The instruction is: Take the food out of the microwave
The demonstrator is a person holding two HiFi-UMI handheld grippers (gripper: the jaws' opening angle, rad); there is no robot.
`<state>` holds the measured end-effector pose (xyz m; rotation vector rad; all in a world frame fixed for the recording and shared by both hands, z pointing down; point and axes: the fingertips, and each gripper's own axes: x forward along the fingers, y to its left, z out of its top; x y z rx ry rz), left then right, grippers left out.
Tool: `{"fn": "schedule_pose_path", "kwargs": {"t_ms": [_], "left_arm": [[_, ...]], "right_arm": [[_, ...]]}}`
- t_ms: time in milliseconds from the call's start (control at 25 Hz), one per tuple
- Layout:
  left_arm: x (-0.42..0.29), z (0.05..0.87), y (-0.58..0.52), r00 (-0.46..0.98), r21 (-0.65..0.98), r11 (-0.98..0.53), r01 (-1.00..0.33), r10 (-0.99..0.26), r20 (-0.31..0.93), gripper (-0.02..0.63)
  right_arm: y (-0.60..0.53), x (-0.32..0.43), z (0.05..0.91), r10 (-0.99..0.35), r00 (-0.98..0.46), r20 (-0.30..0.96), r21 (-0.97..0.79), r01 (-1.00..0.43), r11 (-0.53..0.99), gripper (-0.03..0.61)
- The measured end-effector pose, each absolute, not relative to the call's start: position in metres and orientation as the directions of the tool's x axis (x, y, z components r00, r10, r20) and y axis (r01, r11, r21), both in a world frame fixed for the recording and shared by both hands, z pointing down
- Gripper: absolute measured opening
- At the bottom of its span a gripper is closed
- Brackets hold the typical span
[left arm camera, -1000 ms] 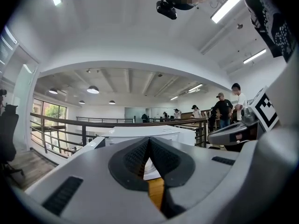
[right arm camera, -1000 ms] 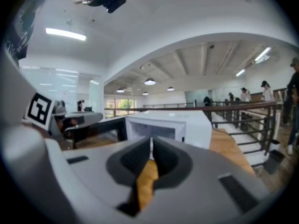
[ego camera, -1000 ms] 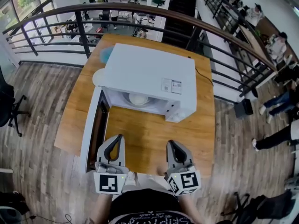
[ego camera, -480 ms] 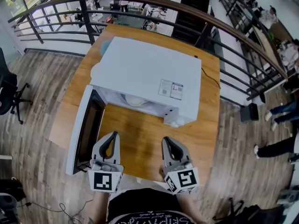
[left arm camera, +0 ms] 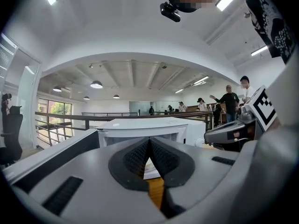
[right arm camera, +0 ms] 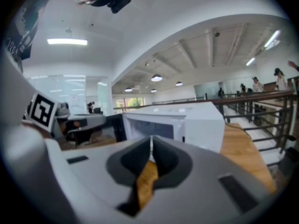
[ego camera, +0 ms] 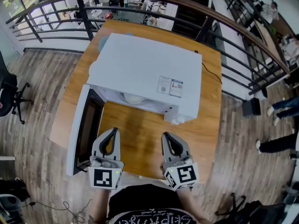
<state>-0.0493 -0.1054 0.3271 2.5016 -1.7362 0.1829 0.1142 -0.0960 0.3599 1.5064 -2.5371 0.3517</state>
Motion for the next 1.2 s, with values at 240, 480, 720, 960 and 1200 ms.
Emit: {"fn": "schedule_pose_path", "kwargs": {"t_ms": [240, 480, 720, 960, 1200], "left_arm": [[-0.048, 0.325, -0.114, 0.39, 0.005, -0.393, -0.92, -0.91, 0.14, 0.032], [-0.051, 0.336, -0.119, 0.409, 0.004, -0.414, -0.91, -0.898, 0.159, 0.032], [-0.055, 0.342, -0.121, 0.422, 0.02, -0.425, -0.905, -0.891, 0.17, 0.031], [-0.059, 0.351, -0.129, 0.442, 0.009, -0.449, -0.893, -0.875, 0.196, 0.032], [-0.04, 0.379, -0.16, 0.515, -0.001, -0.53, -0.848, -0.824, 0.235, 0.121]], "right_arm": [[-0.097, 0.108, 0.359, -0.847, -0.464, 0.258, -0.114, -0.886, 0.45, 0.035], [-0.098, 0.101, 0.362, -0.844, -0.471, 0.255, -0.125, -0.882, 0.455, 0.035], [-0.099, 0.096, 0.357, -0.854, -0.464, 0.235, -0.126, -0.886, 0.446, 0.035], [-0.111, 0.09, 0.359, -0.851, -0.464, 0.245, -0.094, -0.886, 0.455, 0.035], [-0.135, 0.071, 0.376, -0.816, -0.51, 0.271, -0.034, -0.852, 0.522, 0.037]]}}
